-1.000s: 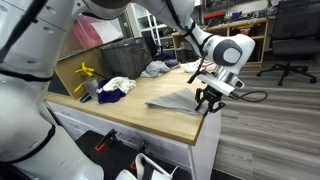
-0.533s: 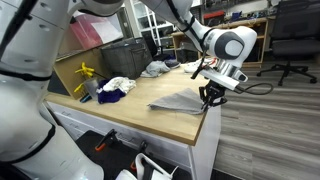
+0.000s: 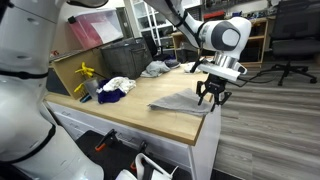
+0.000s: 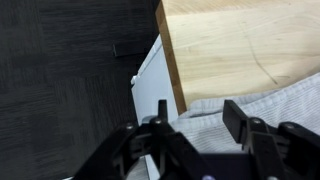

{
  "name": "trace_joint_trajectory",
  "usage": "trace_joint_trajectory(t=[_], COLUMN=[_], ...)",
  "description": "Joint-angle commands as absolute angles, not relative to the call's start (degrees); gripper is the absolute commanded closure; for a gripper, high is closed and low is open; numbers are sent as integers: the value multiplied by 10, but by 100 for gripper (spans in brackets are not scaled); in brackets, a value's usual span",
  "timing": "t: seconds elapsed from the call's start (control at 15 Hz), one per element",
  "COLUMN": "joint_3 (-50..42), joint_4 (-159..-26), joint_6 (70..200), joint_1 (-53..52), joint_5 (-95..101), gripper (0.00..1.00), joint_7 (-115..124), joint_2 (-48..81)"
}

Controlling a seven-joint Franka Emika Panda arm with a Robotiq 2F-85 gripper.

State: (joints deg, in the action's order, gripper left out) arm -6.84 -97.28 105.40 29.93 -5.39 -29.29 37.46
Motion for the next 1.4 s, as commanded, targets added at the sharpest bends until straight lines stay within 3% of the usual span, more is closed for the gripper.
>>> trace_joint_trajectory(t=[0.0, 0.13, 0.33, 0.4, 0.53, 0.6, 1.0, 1.07, 1.13, 1.2, 1.27, 1.33], joint_3=[-79, -82, -89, -91, -98, -100, -90, -87, -84, -81, -78, -76], joint_4=[-1022, -1031, -1034, -1026, -1007, -1001, -957, -952, -946, -941, -936, -932], joint_6=[1073, 1076, 1088, 1088, 1091, 1095, 1087, 1086, 1084, 1084, 1082, 1081], joint_1=[288, 289, 292, 294, 296, 298, 306, 306, 306, 306, 307, 306], joint_5=[-36, -32, -26, -28, -29, -32, -73, -82, -90, -97, -103, -107], gripper=[61, 69, 93, 55, 53, 48, 2, 3, 39, 32, 32, 39], joint_7=[-313, -320, -317, -314, -306, -302, -281, -279, -278, -276, -276, -277], joint_2=[335, 328, 325, 330, 346, 353, 397, 403, 410, 415, 421, 423])
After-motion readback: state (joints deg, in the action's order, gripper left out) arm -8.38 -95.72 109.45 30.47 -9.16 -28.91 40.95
